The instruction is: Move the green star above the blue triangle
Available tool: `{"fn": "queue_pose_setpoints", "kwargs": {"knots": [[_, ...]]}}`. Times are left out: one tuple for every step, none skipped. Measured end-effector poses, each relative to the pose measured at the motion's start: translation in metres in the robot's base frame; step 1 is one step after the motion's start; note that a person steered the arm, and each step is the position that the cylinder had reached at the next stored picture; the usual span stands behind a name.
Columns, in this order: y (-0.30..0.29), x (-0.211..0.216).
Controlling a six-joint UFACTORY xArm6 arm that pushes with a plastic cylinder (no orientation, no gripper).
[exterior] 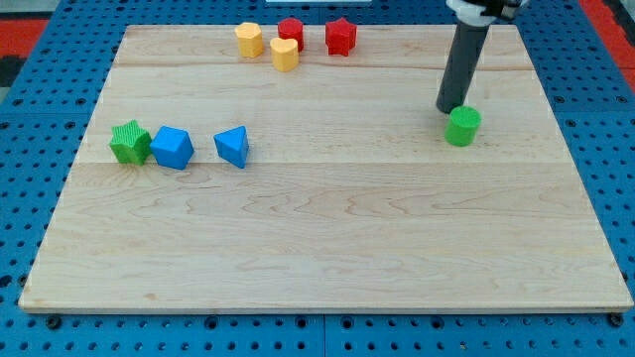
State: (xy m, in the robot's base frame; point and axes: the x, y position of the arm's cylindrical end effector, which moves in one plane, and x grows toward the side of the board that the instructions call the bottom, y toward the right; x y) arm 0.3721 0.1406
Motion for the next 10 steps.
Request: {"fn": "queue_pose_setpoints", "kwargs": {"knots": [[-0.095, 0.055], [-0.199, 0.124], [-0.321, 0.148], [-0.444, 0.142], [-0.440, 0.113], [-0.423, 0.065], [-0.378, 0.046], [-0.319, 0.045], [-0.260, 0.045], [-0.206, 0.045]]}}
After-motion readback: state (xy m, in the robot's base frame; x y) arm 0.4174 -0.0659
